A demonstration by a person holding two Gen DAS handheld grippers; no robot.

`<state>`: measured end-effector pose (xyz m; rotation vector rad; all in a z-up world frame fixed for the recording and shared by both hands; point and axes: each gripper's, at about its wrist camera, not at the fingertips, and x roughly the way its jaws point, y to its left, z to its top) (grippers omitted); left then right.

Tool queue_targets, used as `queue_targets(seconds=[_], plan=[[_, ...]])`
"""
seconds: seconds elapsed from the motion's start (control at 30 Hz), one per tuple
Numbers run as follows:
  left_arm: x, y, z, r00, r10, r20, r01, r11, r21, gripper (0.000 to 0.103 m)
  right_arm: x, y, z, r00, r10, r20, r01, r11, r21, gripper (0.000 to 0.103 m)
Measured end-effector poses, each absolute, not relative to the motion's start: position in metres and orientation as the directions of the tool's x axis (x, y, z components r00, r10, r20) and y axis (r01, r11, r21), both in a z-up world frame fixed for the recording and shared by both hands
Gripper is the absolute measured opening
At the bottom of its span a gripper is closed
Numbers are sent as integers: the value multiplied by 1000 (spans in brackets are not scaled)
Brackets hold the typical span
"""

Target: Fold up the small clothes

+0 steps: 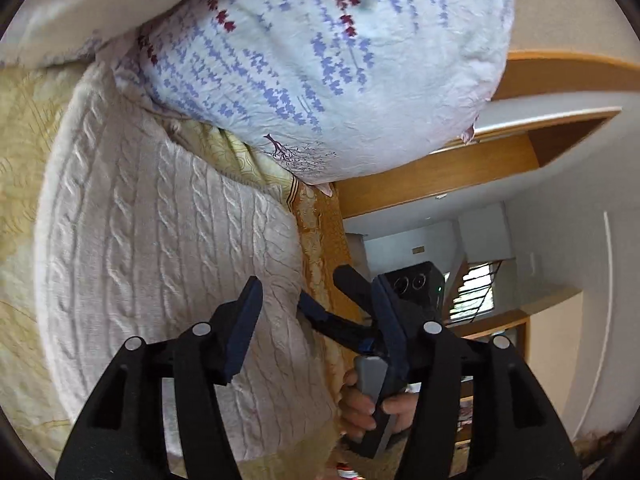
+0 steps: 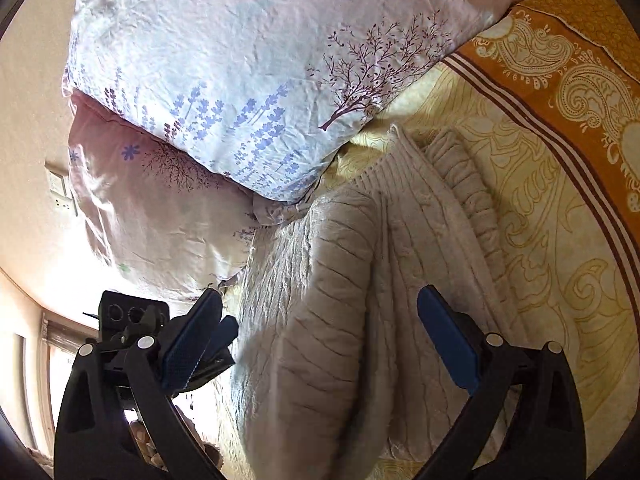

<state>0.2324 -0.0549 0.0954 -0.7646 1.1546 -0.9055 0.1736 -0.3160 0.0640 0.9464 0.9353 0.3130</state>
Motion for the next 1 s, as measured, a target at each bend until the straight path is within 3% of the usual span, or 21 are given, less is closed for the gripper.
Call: queue_targets(seconds=[0.13,0.33,0.43,0.77,1.0], plan=[[214,-27,115,248,-796,-552,297,605,-739,65,178,-310,59,556,566,-609,191,626,756,80],[187,8,112,339,-656,-674,276,754,-596,72,187,-297,59,517,550,-656,175,682,710,51],[178,14,104,339,-622,-706,255,783,-568,76,191,-288,59,488,527,-696,159,730,664,21],[176,2,104,360,-547,-756,306,835,-459,83,198,-288,135,671,362,-647,61,842,536,16],[171,-6,100,360,-518,-776,350,846,-402,83,200,-321,88,586,314,-747,230,820,524,16]])
